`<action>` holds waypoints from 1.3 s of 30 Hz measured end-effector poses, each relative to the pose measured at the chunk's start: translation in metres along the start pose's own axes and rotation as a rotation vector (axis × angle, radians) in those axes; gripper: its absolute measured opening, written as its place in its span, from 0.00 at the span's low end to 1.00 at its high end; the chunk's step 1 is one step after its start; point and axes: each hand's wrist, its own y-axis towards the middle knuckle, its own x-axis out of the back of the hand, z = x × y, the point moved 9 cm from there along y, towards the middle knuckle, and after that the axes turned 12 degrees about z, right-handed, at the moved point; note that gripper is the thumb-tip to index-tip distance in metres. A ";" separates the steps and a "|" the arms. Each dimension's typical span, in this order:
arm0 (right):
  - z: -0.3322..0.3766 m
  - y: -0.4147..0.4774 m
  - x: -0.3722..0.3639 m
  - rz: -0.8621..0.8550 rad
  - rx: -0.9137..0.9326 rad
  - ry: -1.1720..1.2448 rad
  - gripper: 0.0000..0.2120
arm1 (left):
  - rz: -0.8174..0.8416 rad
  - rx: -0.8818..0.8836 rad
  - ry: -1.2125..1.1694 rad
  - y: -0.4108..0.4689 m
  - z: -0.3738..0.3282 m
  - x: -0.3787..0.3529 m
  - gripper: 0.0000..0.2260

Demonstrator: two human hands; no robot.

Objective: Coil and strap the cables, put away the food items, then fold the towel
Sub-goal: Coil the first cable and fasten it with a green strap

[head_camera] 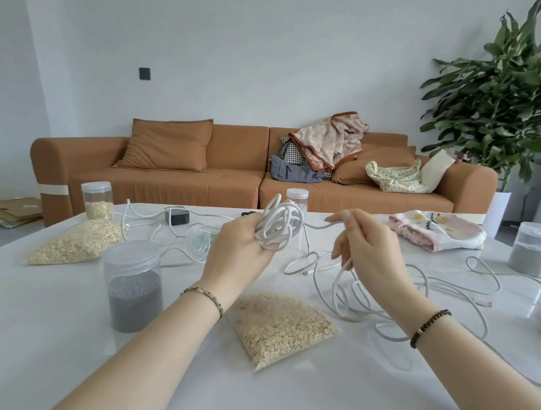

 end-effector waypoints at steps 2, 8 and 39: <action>-0.003 0.000 -0.008 0.033 -0.014 0.016 0.13 | -0.018 -0.014 -0.123 -0.001 -0.004 0.000 0.12; -0.033 0.005 -0.021 0.170 -0.223 0.061 0.11 | -0.037 -0.079 -0.208 -0.008 -0.025 0.001 0.04; 0.000 -0.008 -0.058 0.357 0.026 0.353 0.13 | 0.152 0.245 -0.302 -0.004 0.015 -0.029 0.12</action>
